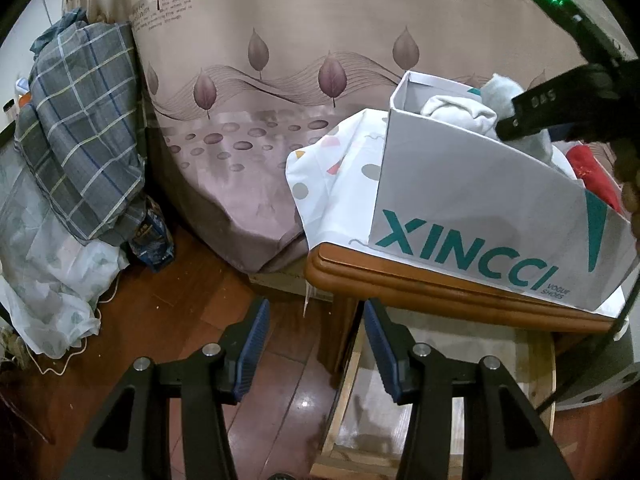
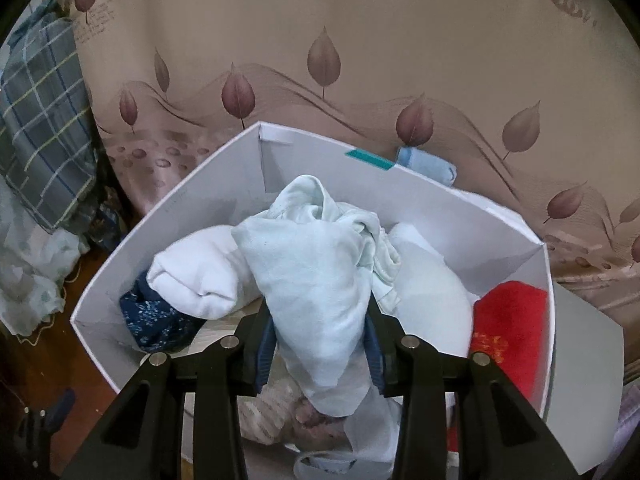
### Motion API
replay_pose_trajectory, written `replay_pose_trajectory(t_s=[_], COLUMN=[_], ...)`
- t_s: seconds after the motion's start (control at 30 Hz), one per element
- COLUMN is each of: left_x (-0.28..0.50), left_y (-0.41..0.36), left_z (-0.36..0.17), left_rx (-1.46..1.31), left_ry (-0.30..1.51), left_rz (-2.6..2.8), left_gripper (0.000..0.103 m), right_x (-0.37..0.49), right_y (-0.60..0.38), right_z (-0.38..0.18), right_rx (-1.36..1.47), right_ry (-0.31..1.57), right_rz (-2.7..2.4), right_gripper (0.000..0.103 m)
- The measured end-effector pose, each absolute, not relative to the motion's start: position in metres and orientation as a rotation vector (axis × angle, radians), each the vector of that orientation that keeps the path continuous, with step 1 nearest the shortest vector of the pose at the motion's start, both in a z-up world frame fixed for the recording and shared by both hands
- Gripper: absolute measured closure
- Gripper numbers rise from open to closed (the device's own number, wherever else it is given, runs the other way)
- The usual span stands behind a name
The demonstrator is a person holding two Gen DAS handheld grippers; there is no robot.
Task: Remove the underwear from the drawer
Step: 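Lower the light blue cloth into the white box with the right gripper, then open the right gripper to release the light blue cloth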
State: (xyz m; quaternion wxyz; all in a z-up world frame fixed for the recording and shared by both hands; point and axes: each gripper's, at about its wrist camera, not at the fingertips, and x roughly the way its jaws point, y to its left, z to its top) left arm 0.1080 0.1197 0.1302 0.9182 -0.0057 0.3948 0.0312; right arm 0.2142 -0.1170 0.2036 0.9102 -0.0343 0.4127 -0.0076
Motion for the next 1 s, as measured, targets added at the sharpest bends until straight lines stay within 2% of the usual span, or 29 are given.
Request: replay_pose_trajectory(t_s=[0.27,0.33,0.57,0.73,1.0], left_x=[0.107,0.107,0.108,0.108,0.107], left_y=[0.118,0.118,0.117,0.115,0.108], left_z=[0.13,0.13,0.13,0.13,0.128], left_rx=[-0.009,-0.011,-0.007,-0.002,0.024], left_ry=[0.811,0.812,0.815,0.809,0.808], left_rz=[0.063,0.064,0.064,0.061,0.052], left_gripper=[0.053,0.053,0.053,0.053,0.053], right_x=[0.221,0.22,0.213,0.199,0.145], right_y=[-0.112,-0.112,-0.111,-0.113,-0.112], right_z=[0.193,0.193,0.198,0.211,0.24], right_rx=[-0.089,-0.09,-0.11,-0.104,-0.101], right_ry=[0.862,0.86,0.833,0.795,0.696], right_rz=[-0.033,-0.034,-0.06,-0.054,-0.025], right_gripper=[0.06,0.056,0.029,0.018,0.008])
